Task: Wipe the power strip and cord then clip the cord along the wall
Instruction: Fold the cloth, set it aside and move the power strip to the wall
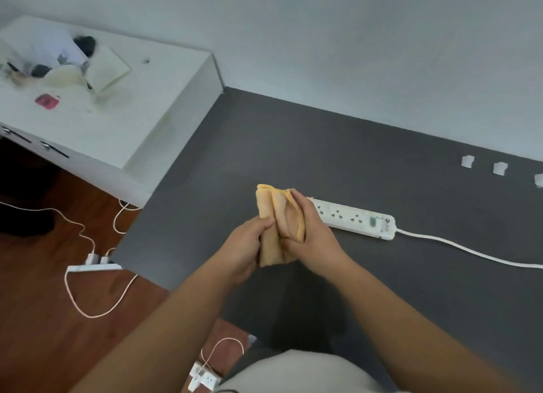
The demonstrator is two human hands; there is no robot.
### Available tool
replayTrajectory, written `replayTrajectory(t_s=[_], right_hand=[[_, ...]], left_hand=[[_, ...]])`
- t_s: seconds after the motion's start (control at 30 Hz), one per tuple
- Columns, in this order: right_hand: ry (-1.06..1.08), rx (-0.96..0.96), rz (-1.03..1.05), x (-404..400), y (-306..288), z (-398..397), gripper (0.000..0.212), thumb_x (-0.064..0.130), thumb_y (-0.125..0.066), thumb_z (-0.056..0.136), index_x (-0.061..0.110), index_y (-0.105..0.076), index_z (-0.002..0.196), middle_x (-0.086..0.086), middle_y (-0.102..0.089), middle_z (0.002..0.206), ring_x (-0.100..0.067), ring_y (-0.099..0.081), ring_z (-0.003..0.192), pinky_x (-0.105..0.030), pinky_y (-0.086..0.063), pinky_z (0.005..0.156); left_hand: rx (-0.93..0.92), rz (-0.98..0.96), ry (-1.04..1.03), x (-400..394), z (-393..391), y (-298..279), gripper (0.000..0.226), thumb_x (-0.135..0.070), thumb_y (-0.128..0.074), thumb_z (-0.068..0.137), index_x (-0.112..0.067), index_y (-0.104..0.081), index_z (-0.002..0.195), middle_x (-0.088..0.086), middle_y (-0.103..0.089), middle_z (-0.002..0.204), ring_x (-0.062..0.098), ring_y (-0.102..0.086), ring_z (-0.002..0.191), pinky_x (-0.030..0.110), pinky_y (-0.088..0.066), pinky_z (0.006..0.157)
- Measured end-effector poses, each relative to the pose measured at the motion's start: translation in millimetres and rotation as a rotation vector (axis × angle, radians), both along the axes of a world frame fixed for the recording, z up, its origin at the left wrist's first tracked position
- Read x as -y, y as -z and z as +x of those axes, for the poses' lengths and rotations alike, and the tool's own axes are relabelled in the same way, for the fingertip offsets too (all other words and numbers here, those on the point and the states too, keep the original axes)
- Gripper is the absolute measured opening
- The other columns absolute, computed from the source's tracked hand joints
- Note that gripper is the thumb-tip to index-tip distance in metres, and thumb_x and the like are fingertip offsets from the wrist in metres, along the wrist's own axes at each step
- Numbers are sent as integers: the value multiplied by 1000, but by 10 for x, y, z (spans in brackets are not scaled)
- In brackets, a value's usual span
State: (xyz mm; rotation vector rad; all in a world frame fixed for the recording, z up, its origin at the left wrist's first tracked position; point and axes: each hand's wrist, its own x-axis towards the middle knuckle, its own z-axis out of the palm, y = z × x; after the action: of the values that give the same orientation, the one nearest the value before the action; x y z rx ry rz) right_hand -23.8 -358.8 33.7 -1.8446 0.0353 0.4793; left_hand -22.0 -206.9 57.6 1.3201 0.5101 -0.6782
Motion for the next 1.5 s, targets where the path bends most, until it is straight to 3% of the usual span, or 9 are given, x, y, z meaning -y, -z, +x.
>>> replayTrajectory(t_s=[0.13,0.3,0.43,0.7,0.87,1.0,1.13,1.37,1.5], right_hand=[[90,-74,94,-525,125,202,81,6,-47,76,52,-25,140,19,-44,141,-10,-46,127,-33,-42,104],[492,-620,653,-1007,316,415,63,11,-44,78,43,-45,131,-19,-55,131,-27,-59,111,-50,-46,98],[262,-747,865,-1262,345,485,54,47,-61,85,21,-55,132,-11,-64,129,-31,-60,119,-55,-44,102],[320,-577,641,-1596,233,702,43,8,-71,82,9,-59,124,-11,-69,119,-27,-65,108,-49,-52,93],[338,-452,410,-1923,244,620,74,-1,-74,74,33,-41,130,-5,-61,120,-25,-64,103,-40,-58,72],[127,-297,210,-2151,307,372,83,2,-74,76,47,-33,132,3,-57,109,-21,-65,92,-32,-57,56],[-104,-164,-108,-2229,450,253,61,16,-71,81,49,-39,122,1,-62,99,-23,-66,81,-40,-61,64],[-281,-28,-432,-1954,565,216,55,20,-66,82,35,-41,129,4,-58,74,-14,-60,75,-32,-50,71],[-208,35,-586,-1812,559,301,49,23,-60,84,33,-41,128,2,-61,79,-20,-62,81,-36,-53,72]], left_hand=[[-21,33,-92,-523,83,8,33,-30,-41,100,-12,-61,120,6,-71,114,23,-67,107,45,-52,94],[-40,-16,-270,-1062,248,-79,25,-26,-46,98,-11,-62,110,7,-70,113,25,-65,106,43,-54,84],[-75,-36,-296,-1418,341,-30,32,-28,-51,94,-11,-58,120,8,-70,115,27,-65,107,42,-54,78],[84,127,-20,-1991,492,57,36,-17,-55,81,-20,-65,115,10,-69,118,29,-63,112,50,-50,96],[221,453,68,-2415,537,161,37,-17,-64,82,-34,-60,114,-1,-70,98,22,-64,94,39,-52,80],[321,630,246,-2655,430,270,33,-16,-58,92,-39,-62,116,-12,-63,100,7,-59,92,24,-50,75],[308,724,273,-2740,207,531,25,-11,-58,92,-26,-74,104,-17,-63,104,1,-58,92,11,-44,76],[486,1142,314,-2677,-79,890,27,-16,-56,90,-28,-70,109,-3,-54,131,21,-48,117,29,-42,95],[727,1304,656,-2524,-176,1068,45,-39,-36,95,-31,-48,137,-1,-37,153,29,-30,140,47,-27,112]])
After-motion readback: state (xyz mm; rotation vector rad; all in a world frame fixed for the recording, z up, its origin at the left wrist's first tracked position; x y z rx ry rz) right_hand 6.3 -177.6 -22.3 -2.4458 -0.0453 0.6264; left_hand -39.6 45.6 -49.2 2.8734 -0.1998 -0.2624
